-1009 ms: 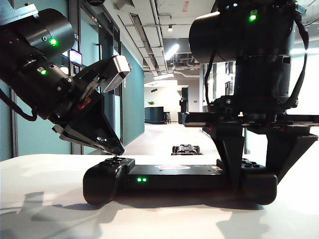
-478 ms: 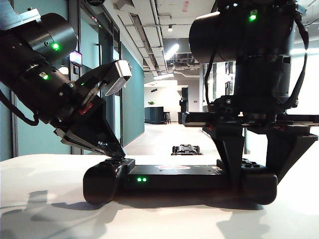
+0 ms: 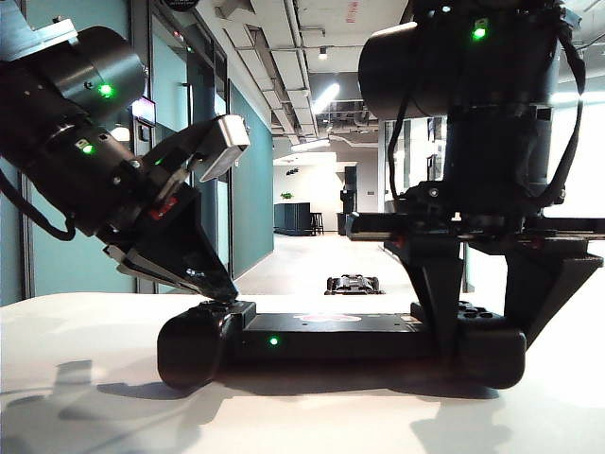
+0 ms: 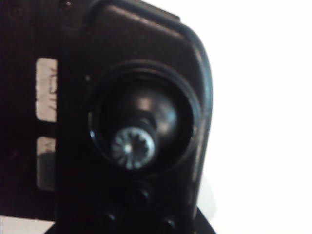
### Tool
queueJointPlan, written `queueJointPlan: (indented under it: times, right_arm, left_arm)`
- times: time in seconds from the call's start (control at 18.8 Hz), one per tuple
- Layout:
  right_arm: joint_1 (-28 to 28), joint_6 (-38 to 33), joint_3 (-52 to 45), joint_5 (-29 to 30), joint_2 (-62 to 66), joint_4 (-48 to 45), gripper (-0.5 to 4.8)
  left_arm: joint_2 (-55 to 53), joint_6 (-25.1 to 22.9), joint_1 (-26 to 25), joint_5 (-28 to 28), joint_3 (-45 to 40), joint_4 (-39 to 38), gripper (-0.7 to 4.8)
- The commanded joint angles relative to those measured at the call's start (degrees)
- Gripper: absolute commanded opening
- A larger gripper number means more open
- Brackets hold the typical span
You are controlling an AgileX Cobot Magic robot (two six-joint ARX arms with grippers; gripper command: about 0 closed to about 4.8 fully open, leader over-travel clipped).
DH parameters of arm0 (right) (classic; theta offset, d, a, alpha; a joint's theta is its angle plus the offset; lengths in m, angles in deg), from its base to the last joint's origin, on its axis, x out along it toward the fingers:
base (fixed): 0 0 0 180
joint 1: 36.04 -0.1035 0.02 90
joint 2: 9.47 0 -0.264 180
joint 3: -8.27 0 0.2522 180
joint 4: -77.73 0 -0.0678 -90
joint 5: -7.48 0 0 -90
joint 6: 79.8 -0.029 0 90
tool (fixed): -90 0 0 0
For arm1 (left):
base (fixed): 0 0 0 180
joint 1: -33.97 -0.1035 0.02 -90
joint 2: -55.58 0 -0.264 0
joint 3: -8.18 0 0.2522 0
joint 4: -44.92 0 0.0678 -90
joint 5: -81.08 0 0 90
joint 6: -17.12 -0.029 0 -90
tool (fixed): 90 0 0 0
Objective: Push the left joystick on the remote control sitting on the white table forward to make the robot dog walk in a straight line until it approaches the door.
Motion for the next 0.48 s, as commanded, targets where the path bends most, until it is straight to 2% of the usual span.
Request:
queueJointPlan:
  times: [0.05,0.16,0.37,0.48]
  right_arm:
    - [-0.13,0.39,0.13,-0.28,-0.26,0.35,2.38]
    - [-0.13,0.39,0.13,-0.31,-0.26,0.33,2.38]
    - [-0.11,0.39,0.13,-0.33,-0.26,0.24,2.38]
    - [-0.11,0.39,0.13,-0.33,-0.26,0.15,2.38]
  left_arm:
    - [0.04,-0.20,-1.57,0.31,0.00,1.36,-0.05]
    - [0.02,-0.24,-1.79,0.00,0.00,1.38,-0.05]
    - [0.04,-0.31,-1.44,-5.38,0.00,0.98,-0.05]
    - [0.04,-3.89,-1.44,-6.95,0.00,-3.10,-0.05]
